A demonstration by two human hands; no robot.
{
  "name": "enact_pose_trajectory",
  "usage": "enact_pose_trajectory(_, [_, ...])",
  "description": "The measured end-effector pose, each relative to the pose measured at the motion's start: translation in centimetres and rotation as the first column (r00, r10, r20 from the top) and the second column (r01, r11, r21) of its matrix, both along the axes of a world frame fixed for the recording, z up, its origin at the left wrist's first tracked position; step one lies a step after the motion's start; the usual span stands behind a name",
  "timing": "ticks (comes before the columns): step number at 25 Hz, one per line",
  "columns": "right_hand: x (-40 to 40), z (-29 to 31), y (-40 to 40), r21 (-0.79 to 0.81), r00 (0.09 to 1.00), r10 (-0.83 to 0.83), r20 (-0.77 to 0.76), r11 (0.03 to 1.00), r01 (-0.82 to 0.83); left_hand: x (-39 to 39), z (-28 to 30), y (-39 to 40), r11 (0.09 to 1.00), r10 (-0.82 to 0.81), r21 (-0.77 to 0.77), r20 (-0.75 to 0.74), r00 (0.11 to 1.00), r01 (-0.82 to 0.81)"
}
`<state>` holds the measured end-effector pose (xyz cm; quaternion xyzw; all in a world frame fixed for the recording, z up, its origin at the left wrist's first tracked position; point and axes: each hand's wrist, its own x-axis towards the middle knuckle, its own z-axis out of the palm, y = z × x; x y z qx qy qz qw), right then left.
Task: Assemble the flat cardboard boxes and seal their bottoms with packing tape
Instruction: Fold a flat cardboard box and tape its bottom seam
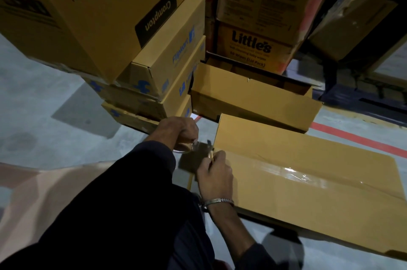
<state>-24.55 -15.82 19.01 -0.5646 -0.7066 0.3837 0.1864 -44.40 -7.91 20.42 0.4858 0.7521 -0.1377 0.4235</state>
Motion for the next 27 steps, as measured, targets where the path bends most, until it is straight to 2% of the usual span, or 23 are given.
enact_pose_trajectory(2, [0.3, 0.2, 1.8, -0.003, 0.994, -0.102, -0.033, 0.995, 0.102, 0.3, 0.5, -0.3, 1.0, -0.02, -0.002, -0.017, 1.0, 0.02])
enact_pose_trajectory(4, [0.4, 0.0, 4.4, 0.056, 0.987, -0.144, 0.069, 0.988, 0.14, 0.5, 0.6, -0.5, 1.0, -0.025, 0.004, -0.009, 1.0, 0.025])
enact_pose_trajectory(8, [-0.1, -2.1, 7.2, 0.179, 0.948, -0.146, 0.284, 0.979, 0.097, 0.8, 0.5, -0.3, 0.999, -0.04, 0.022, 0.009, 0.999, 0.04])
enact_pose_trajectory(11, [-0.6, -3.7, 7.8, 0.197, 0.92, -0.12, 0.374, 0.979, 0.047, 0.5, 0.0, 0.0, 0.999, -0.04, 0.02, 0.02, 0.999, 0.04])
enact_pose_trajectory(23, [-1.6, -2.9, 7.9, -0.025, 0.897, 0.038, 0.441, 0.999, -0.03, 0.6, 1.0, -1.2, 0.991, 0.1, 0.084, 0.011, 0.995, -0.1])
enact_pose_trajectory(27, [-0.2, -1.8, 8.1, -0.142, 0.924, 0.135, 0.359, 0.986, -0.089, 1.4, 2.9, -2.3, 0.974, 0.17, 0.153, -0.011, 0.985, -0.167])
